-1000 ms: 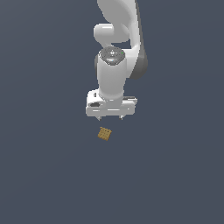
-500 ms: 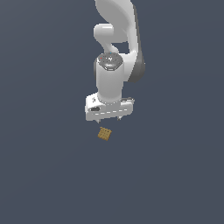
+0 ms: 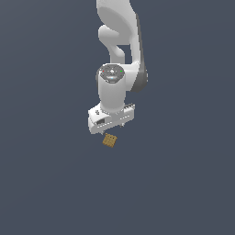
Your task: Pick up the object and move it to a goal position.
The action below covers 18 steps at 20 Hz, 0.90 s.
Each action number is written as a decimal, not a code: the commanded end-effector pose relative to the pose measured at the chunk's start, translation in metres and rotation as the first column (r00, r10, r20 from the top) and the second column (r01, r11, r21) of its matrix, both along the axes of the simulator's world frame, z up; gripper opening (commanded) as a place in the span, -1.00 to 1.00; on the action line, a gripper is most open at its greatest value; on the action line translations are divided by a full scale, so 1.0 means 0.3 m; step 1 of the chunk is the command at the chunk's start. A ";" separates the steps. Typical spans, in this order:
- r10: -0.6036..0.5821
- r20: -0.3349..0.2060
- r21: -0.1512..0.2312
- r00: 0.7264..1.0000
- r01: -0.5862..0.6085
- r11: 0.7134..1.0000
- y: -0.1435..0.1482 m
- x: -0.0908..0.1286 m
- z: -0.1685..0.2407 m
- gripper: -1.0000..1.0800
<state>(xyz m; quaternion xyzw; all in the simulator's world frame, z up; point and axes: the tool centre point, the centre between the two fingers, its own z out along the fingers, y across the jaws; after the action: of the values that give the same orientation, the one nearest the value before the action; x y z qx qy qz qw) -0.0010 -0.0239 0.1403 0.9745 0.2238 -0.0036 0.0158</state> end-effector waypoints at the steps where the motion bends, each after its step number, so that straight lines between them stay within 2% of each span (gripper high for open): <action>1: 0.066 -0.003 0.001 0.998 -0.066 0.998 -0.009 -0.001 -0.023 0.92; 9: 0.268 -0.009 0.007 0.963 -0.268 0.963 -0.034 -0.008 -0.097 0.92; 13: 0.365 -0.010 0.012 0.931 -0.365 0.931 -0.045 -0.013 -0.133 0.92; 18: 0.481 -0.010 0.019 0.876 -0.481 0.876 -0.058 -0.019 -0.177 0.92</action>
<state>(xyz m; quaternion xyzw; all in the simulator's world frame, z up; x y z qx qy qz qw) -0.0062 -0.0402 0.0911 0.8974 0.4411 -0.0051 0.0079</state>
